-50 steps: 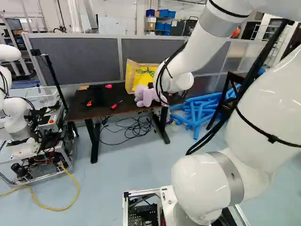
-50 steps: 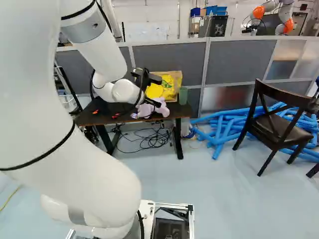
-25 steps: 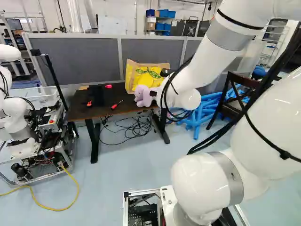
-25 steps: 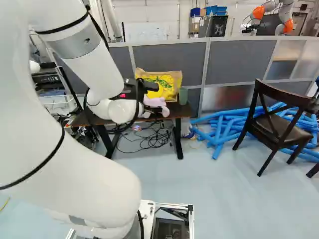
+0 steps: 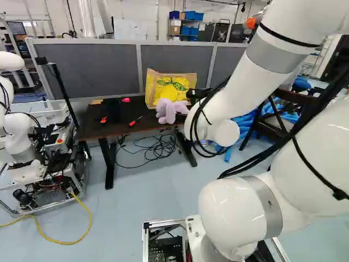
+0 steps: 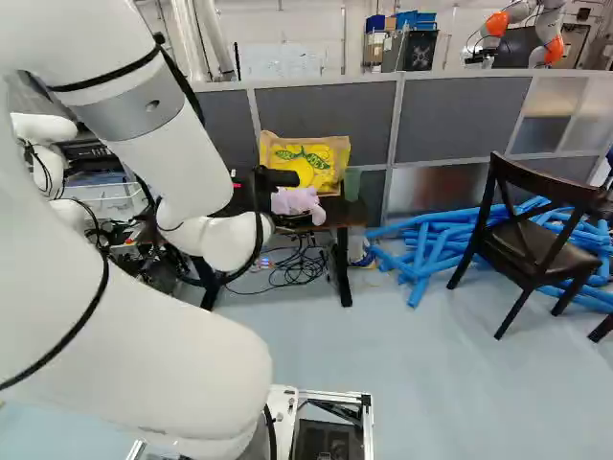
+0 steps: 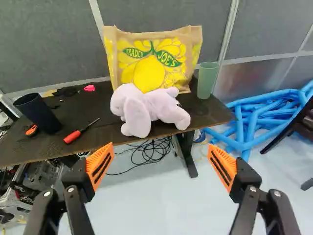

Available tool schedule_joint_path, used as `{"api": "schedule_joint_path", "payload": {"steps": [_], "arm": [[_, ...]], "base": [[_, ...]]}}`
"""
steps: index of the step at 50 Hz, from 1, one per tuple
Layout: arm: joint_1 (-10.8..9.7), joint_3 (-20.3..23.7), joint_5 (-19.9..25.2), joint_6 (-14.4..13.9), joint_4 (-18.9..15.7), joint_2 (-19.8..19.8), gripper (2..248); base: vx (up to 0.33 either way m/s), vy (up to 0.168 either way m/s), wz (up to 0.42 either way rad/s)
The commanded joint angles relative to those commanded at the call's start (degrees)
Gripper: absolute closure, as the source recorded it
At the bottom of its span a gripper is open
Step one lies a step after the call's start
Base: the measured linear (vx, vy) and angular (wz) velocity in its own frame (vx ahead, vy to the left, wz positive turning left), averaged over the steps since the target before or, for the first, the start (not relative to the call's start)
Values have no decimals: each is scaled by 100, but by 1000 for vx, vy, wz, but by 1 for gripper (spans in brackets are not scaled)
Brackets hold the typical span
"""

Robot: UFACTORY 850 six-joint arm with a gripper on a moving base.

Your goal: Pick up the bag on the ground and place it on the table

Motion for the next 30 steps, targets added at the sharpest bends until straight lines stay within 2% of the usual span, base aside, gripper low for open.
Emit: {"api": "schedule_joint_path", "payload": {"steps": [30], "arm": [[-26,396,445,-320,4,185,3]], "base": [[0,0,0]]}}
